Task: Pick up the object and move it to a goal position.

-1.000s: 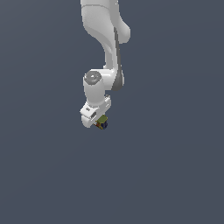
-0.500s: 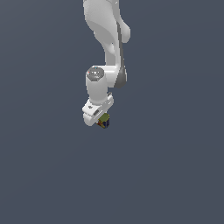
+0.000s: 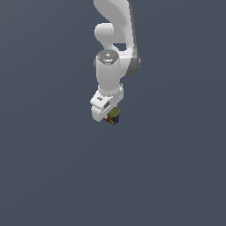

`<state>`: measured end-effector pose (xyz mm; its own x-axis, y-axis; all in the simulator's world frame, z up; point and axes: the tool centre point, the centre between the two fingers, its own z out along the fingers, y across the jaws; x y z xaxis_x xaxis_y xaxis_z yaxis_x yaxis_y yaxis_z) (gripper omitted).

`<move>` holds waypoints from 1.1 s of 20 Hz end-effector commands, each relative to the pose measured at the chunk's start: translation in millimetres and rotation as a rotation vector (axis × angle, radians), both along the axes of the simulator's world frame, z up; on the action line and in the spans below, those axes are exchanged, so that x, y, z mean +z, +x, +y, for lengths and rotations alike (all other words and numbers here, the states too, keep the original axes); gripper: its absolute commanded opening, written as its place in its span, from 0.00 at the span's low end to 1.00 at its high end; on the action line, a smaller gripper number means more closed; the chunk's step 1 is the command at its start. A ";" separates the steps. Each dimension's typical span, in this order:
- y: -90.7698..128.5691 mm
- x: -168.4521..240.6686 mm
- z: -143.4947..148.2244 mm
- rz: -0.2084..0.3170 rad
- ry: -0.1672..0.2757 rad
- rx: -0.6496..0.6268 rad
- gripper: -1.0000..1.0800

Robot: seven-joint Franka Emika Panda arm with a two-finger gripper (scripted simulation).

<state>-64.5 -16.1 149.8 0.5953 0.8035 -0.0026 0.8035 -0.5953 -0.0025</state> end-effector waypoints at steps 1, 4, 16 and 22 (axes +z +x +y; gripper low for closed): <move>5.3 26.2 15.7 -0.004 -0.001 0.000 0.00; 11.1 56.3 35.3 -0.004 0.000 0.001 0.00; 35.1 172.6 109.6 -0.004 0.000 0.001 0.00; 46.3 220.3 140.0 -0.004 0.000 0.000 0.00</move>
